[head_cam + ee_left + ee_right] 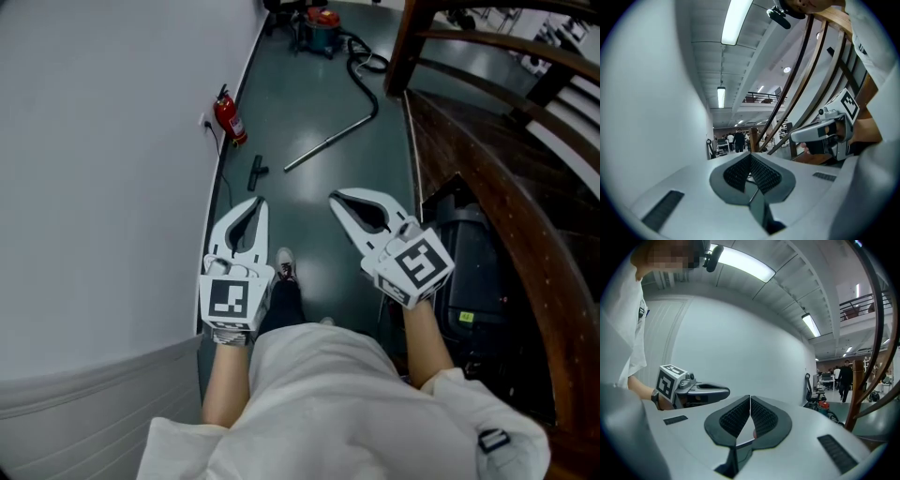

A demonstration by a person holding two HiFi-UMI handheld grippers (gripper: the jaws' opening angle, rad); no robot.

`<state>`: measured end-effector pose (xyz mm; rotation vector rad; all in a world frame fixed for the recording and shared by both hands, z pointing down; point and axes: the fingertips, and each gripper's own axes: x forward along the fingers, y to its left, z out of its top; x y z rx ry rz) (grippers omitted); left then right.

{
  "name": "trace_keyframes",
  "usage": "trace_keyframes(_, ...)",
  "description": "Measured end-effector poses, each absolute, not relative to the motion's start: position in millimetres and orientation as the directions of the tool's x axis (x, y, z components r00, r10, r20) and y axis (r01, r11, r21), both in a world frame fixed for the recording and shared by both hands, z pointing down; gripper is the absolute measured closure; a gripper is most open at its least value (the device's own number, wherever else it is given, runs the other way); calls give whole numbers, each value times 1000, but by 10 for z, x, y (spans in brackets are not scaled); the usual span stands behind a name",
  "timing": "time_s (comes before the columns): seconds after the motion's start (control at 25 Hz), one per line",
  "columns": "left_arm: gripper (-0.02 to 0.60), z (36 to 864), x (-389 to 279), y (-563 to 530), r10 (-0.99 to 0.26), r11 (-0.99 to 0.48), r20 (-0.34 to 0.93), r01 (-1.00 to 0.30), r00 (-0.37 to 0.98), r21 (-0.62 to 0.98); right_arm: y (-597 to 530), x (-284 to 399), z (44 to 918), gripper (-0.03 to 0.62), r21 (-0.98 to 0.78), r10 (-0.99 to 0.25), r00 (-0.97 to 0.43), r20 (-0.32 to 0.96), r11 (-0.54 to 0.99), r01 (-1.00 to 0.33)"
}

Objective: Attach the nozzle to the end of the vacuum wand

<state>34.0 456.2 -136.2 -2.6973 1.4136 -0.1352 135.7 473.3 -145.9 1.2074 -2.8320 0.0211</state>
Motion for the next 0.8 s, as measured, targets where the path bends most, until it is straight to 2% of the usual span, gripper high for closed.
trace_keyframes(0.48, 581, -1389, 74, 2747, -803, -594, 37, -795, 595, -122, 2967, 1247, -1602, 567, -49, -752, -659, 30, 657, -752)
trace_keyframes(0.8, 581, -1366, 2, 2062, -783, -621, 50, -773, 620, -130, 2270, 1124, -1514, 567, -26, -777, -625, 82, 625, -780)
